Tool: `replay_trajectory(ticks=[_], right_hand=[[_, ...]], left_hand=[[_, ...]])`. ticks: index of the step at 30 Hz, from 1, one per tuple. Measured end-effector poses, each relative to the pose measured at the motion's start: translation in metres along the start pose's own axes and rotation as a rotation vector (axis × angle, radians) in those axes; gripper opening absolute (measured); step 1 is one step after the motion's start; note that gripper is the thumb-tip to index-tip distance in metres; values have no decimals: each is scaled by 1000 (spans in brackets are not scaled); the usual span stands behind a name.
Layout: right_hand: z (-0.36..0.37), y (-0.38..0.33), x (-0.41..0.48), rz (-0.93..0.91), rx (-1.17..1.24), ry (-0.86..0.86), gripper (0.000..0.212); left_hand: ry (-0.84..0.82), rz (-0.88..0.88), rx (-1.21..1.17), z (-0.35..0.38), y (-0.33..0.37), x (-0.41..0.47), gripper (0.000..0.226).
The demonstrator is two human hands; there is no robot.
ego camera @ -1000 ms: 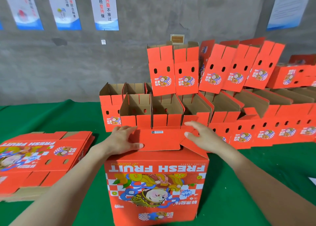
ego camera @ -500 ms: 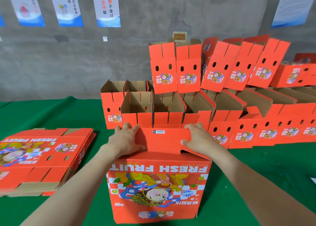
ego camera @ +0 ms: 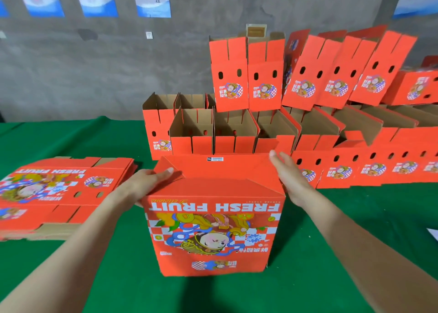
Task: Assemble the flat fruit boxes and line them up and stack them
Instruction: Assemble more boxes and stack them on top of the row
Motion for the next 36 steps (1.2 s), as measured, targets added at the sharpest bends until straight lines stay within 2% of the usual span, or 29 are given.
replay_trajectory(ticks=[1,2,4,6,8,10,12,18,22,24,26,31,34,36], right_hand=[[-3,11,-4,88,95,9,64],[-5,23,-11,166,71,-25,62],[-2,50,-30,241,-122,-206,58],[0,66,-47,232,-227,-372,48],[-3,65,-57,203,-221,-430,46],[-9,55,-63,164,-194,-456,49],[-15,44,-68,142,-166,-459,56],[-23,11,-86,54,-186,-473,81],[-21,-15,-100,-97,28,-441,81],[-19,-27,-106,-180,86,-411,73],[-16,-39,-111,-247,99,-390,61],[-8,-63,-116,-356,145,-403,74],[-1,-76,-115,-461,145,-333,72],[6,-84,-113,-530,103,-263,74]], left_hand=[[6,-40,3,-2,-3,-4,47],[11,-61,10,-4,-5,-10,52],[28,-63,46,-5,-8,-21,59],[42,-8,63,-3,-10,-31,66],[68,40,35,-4,-13,-41,67],[147,107,86,-11,-13,-51,59],[235,191,127,-19,-11,-59,55],[405,394,35,-37,-21,-74,52],[512,535,-151,-43,-39,-84,49],[609,589,-251,-42,-47,-88,50],[709,618,-324,-39,-55,-91,52],[913,680,-405,-41,-63,-89,41],[937,639,-415,-43,-50,-80,34],[859,584,-461,-41,-36,-73,38]])
Point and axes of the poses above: each hand's wrist, its own x-axis towards the middle knuckle, its own z-axis out of the palm, y = z × x, the point moved 2 cm from there along x, towards the middle knuckle, and after that the axes turned 12 degrees about -x, right-handed, at the moved point
